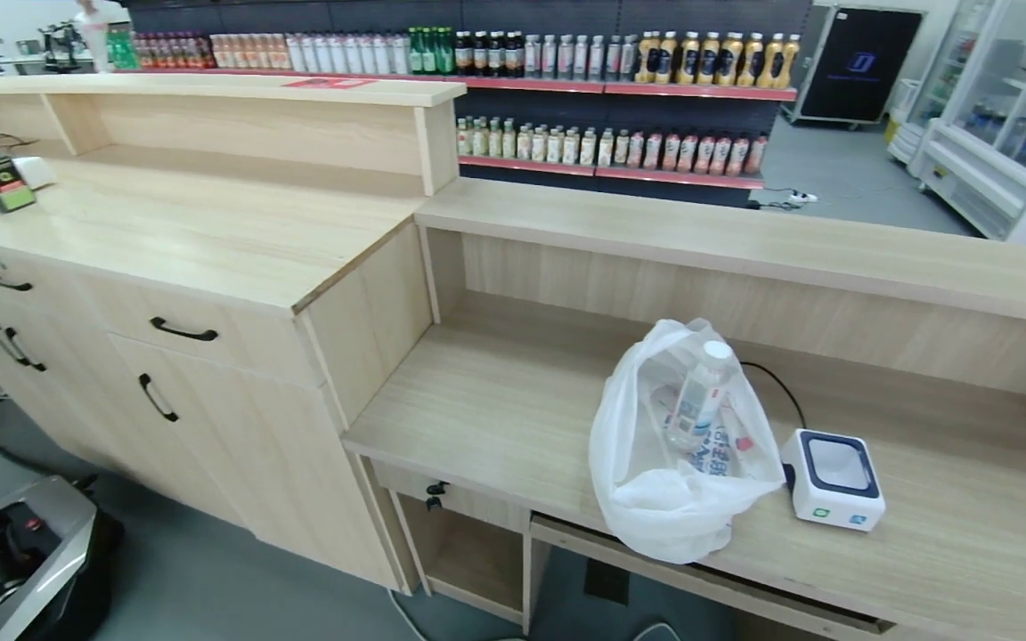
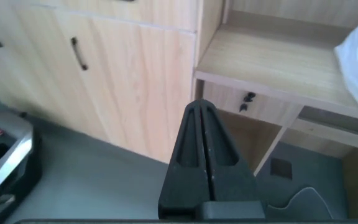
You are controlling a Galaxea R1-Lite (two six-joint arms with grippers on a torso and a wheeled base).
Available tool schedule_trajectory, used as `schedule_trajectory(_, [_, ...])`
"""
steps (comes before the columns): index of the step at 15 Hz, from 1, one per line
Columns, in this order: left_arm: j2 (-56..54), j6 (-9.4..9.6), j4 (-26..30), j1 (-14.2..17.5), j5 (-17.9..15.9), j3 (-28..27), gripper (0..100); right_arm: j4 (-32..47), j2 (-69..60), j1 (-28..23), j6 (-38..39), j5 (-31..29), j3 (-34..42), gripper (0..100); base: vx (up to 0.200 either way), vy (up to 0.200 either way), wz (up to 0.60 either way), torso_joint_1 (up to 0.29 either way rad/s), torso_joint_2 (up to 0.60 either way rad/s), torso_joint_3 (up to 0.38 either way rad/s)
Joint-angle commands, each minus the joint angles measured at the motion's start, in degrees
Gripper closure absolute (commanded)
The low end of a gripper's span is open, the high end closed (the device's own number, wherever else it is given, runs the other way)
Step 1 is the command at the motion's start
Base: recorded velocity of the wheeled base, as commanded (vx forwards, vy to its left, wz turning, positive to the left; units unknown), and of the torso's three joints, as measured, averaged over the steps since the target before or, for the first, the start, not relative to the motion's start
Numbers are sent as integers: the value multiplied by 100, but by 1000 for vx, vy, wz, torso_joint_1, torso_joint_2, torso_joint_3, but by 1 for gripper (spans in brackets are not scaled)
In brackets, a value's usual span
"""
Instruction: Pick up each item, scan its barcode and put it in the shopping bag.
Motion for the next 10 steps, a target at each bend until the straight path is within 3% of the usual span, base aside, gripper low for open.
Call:
schedule_trajectory(1, [0, 0, 0, 4, 2, 0, 100, 803, 123, -185, 276, -1153, -228, 0, 0, 0, -600, 7, -2, 2])
schedule_trajectory(2, [0, 0, 0, 4, 2, 0, 100, 1120, 325, -343, 346, -1706, -298, 0, 0, 0, -600, 7, 2, 2])
schedule_trajectory(3, [0, 0, 0, 4, 2, 0, 100, 1190, 624, -413, 715, -1706, -351, 0, 0, 0, 0, 0, 0, 0])
schedule_trajectory(6, [0, 0, 0, 4, 2, 0, 100, 909, 1864, -492, 1120, -1583, -702, 0, 0, 0, 0, 0, 0, 0])
schedule_trajectory(10, [0, 0, 0, 4, 2, 0, 100, 575, 3217, -484, 1392, -942, -1608, 0, 0, 0, 0, 0, 0, 0])
